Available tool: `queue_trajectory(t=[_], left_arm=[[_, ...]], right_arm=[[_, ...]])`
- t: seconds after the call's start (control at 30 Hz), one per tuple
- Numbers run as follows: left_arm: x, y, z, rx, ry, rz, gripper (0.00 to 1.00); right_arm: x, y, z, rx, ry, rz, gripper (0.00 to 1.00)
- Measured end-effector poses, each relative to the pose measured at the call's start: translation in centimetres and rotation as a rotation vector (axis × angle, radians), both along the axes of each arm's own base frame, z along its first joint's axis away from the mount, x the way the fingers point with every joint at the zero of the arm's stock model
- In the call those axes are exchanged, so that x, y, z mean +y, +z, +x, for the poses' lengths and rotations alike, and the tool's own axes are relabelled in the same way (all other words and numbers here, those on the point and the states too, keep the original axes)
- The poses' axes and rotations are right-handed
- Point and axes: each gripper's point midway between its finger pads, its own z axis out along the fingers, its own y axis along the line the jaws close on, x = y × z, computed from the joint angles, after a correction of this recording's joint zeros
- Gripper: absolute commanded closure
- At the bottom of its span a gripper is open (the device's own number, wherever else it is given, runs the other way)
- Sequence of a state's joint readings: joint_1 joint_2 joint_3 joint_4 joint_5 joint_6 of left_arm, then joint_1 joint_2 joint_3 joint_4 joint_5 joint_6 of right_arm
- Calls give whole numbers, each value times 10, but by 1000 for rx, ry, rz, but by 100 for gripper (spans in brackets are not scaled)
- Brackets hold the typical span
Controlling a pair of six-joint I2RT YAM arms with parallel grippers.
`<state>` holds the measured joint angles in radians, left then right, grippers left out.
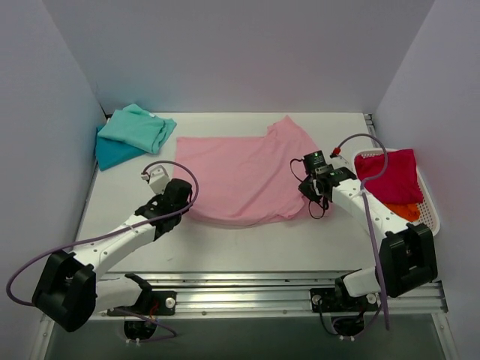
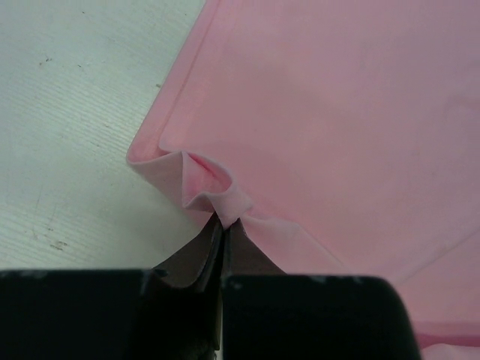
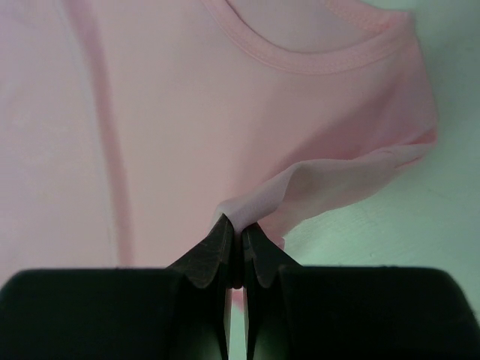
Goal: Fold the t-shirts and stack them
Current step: Fold the flattened tshirt in 1/3 of the way
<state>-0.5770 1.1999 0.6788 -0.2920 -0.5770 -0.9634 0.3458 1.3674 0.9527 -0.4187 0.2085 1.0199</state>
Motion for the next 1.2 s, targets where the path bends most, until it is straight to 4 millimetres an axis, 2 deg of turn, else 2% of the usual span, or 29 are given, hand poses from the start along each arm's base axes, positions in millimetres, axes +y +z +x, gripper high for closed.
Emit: queue_trajectory(t=[0.2,0.47,0.7,0.83,0.97,1.0,1.03,1.07,1.1,1.13,1.17,1.2], left_arm=[[2,5,14,-10,9,-19,96],[8,18,38,-48,35,-46,96],[18,-3,56,-5,62,-50,96],[17,-18,68,30,62,-56,96],[15,-24,84,39,57,-69,96],[15,-26,88,40,57,-71,91],[16,-27,92,43,57,-73,85],[17,-28,96,46,58,-74,74],[18,-30,100,48,58,-77,59],[19,-32,104,51,58,-79,27],[20,-33,107,55,58,-81,14],[22,-34,112,56,64,-88,6]], right_arm=[[7,8,32,-21,-12,-4,100],[10,2,72,-8,-35,-14,100],[4,-13,107,16,-81,-21,100],[0,-19,129,24,-114,-20,100],[2,-19,157,11,-136,-20,100],[3,-20,164,7,-139,-19,98],[1,-21,170,4,-146,-21,88],[2,-23,175,2,-152,-19,57],[4,-25,180,4,-158,-18,40],[4,-28,185,8,-157,-23,27],[4,-32,190,11,-164,-24,8],[2,-37,194,16,-171,-30,1]])
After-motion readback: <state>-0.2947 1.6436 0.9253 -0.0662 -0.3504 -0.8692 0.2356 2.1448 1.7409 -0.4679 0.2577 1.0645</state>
